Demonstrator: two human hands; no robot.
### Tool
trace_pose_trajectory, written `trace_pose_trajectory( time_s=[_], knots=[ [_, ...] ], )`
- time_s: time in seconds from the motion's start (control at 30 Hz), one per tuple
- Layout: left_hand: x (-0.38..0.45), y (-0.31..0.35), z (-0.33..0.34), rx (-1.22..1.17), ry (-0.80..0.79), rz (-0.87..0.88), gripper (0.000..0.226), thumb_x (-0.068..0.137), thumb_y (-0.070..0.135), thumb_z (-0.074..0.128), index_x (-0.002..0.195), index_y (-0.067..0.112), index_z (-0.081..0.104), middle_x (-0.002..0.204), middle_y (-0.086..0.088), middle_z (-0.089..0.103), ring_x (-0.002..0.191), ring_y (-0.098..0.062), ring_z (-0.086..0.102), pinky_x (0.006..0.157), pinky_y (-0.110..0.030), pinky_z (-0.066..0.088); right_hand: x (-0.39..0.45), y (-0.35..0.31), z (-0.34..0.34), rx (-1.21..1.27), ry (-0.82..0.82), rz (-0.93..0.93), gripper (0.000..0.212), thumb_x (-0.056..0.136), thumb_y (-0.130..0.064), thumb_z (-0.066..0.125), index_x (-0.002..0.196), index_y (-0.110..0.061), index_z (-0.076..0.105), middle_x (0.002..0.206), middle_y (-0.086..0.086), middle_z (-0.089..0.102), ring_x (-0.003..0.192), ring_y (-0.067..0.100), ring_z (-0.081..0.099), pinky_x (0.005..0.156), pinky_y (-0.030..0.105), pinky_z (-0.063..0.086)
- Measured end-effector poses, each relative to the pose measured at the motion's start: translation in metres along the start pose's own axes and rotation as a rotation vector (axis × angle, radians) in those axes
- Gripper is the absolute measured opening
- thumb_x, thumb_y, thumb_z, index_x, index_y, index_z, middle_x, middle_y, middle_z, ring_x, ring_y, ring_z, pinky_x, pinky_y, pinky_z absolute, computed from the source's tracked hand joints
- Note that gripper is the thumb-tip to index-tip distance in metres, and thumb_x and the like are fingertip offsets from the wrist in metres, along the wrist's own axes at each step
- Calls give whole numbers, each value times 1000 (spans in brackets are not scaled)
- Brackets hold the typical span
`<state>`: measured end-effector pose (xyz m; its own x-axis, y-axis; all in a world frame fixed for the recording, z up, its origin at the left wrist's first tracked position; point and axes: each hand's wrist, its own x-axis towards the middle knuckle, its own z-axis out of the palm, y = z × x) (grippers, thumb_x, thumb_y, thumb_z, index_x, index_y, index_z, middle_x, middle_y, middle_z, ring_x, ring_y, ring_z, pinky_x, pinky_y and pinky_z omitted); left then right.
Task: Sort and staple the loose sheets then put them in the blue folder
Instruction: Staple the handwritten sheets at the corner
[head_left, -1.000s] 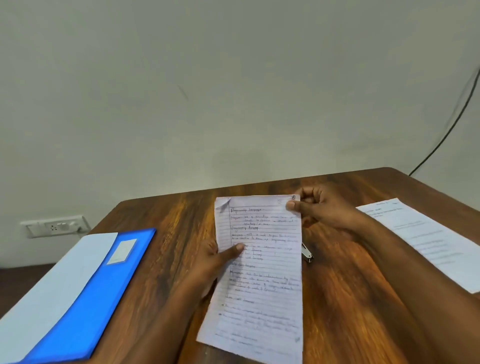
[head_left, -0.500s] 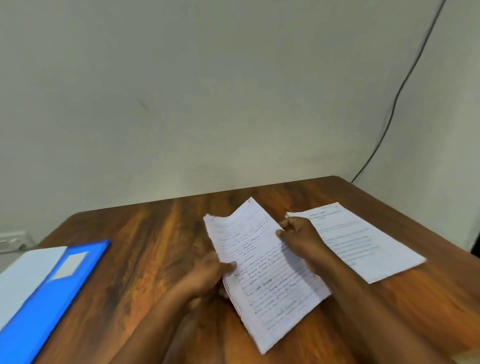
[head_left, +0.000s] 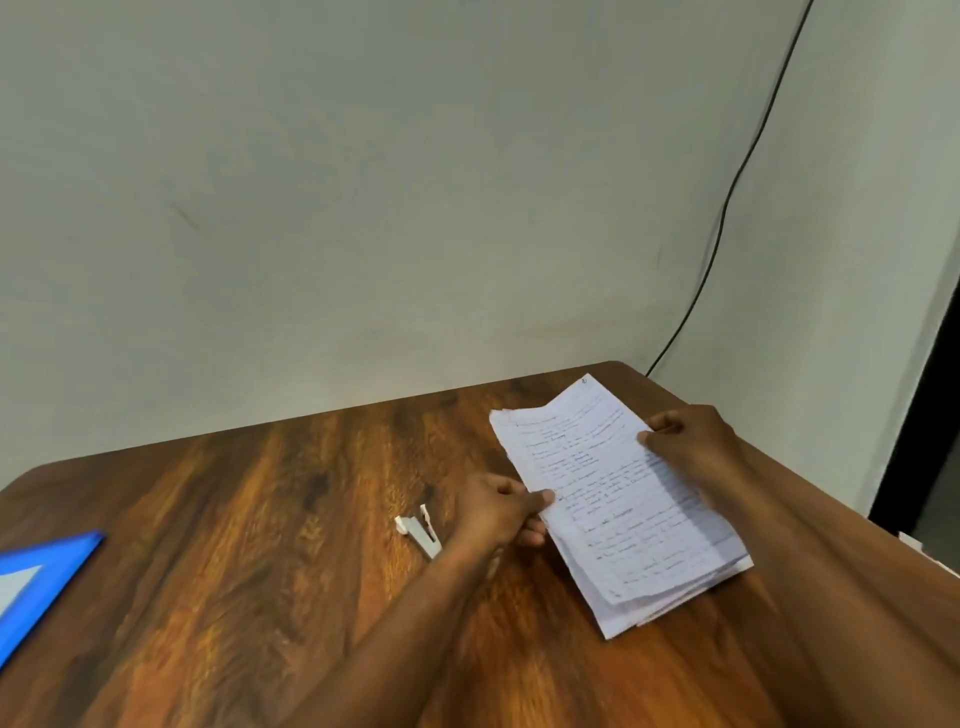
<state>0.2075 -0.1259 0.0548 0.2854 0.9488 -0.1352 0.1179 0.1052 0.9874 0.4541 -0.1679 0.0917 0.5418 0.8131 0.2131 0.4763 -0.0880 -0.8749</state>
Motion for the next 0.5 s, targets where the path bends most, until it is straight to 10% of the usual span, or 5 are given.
trace_pose_trajectory(
  time_s=[0.5],
  knots=[
    [35,-29,42,219,93,-11,21,84,6,84,88,-10,71,73,-21,75,45,-17,63,46,-28,53,38,81,31,-447,131,15,25,87,-33,85,109,-23,79,106,1,79,80,16,65,62,25,47]
  ],
)
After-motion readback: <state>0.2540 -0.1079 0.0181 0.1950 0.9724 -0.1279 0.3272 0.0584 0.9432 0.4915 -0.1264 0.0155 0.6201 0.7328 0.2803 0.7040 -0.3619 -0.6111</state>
